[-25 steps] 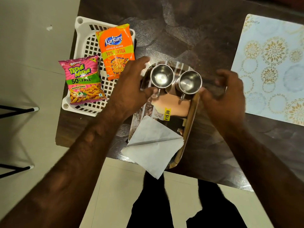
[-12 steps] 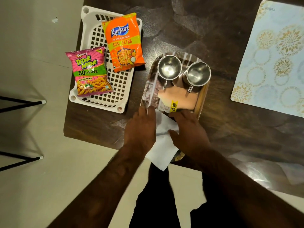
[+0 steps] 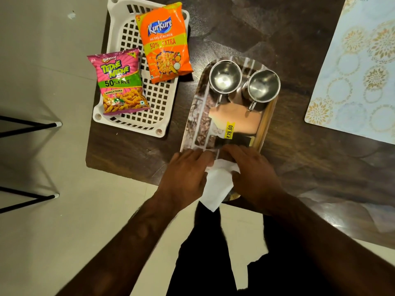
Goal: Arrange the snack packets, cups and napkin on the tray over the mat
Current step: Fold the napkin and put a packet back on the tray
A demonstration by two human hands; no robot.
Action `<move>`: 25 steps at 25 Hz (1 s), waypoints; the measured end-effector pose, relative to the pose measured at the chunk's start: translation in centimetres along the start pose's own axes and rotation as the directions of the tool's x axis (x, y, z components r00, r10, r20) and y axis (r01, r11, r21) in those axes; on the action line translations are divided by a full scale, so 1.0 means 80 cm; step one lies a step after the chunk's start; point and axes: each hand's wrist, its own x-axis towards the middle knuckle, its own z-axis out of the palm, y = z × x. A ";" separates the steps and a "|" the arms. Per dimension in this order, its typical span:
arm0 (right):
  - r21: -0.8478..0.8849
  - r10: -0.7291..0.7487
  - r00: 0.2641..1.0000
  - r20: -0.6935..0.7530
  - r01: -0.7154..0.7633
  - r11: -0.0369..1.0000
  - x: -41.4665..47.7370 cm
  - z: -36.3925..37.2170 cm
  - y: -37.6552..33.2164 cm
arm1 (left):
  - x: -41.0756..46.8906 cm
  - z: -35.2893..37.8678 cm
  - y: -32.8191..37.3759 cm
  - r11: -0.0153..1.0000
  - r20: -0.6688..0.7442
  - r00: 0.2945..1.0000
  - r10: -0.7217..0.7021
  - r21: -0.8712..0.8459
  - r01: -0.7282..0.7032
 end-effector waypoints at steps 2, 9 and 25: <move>-0.056 -0.024 1.000 0.020 0.025 0.998 -0.010 0.002 0.002 | -0.017 0.002 0.003 0.999 0.005 1.000 0.030 -0.036 -0.030; -0.188 -0.128 0.984 0.125 0.150 0.971 -0.024 -0.004 0.009 | -0.044 0.022 0.000 0.989 0.058 0.988 0.146 -0.025 -0.144; 0.050 -0.164 0.950 0.266 0.156 0.987 0.010 0.007 -0.016 | -0.045 0.016 -0.001 0.997 -0.108 0.994 -0.029 -0.074 0.021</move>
